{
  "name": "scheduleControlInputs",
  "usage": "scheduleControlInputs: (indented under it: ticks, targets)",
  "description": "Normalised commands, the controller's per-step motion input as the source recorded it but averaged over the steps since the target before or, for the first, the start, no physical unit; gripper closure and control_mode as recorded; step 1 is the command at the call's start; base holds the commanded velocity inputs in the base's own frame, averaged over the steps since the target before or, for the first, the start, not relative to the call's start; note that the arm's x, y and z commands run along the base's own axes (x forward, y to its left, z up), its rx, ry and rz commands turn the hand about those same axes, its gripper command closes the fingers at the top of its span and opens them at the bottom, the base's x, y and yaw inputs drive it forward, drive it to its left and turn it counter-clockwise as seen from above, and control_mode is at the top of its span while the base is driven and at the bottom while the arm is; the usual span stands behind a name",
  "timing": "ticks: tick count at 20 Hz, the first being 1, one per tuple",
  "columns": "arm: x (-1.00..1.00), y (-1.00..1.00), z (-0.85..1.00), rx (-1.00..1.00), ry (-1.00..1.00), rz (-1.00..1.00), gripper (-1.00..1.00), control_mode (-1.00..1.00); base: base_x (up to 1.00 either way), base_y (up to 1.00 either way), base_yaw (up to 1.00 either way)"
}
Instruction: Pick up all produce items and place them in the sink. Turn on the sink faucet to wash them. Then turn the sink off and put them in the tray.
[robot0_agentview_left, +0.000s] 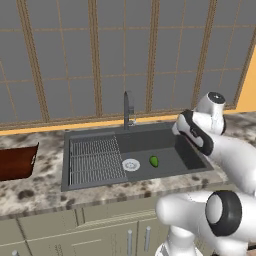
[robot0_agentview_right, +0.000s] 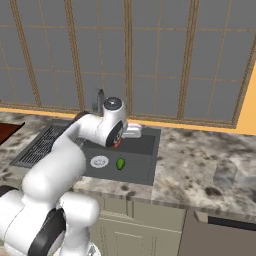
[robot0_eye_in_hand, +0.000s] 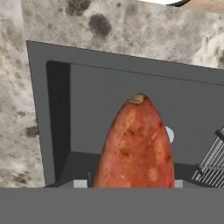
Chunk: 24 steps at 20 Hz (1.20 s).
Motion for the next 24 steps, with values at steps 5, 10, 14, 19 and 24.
scheduleControlInputs:
  ticks: [5, 10, 14, 19, 24]
  targets:
    - [-0.58, 0.71, 0.12, -0.02, 0.0, 0.17, 1.0, -1.0, 0.0, 0.0, 0.0]
    - [-0.29, 1.0, 0.25, -0.03, 0.0, 0.21, 1.0, -1.0, 0.0, 0.0, 0.0]
    - [-0.06, 1.0, 0.33, -0.05, 0.0, 0.27, 1.0, -1.0, 0.0, 0.0, 0.0]
    - [0.08, 1.0, 0.34, -0.02, 0.01, 0.29, 1.0, -1.0, 0.0, 0.0, 0.0]
    - [0.57, 1.0, 0.39, 0.0, 0.11, 0.33, 1.0, -1.0, 0.0, 0.0, 0.0]
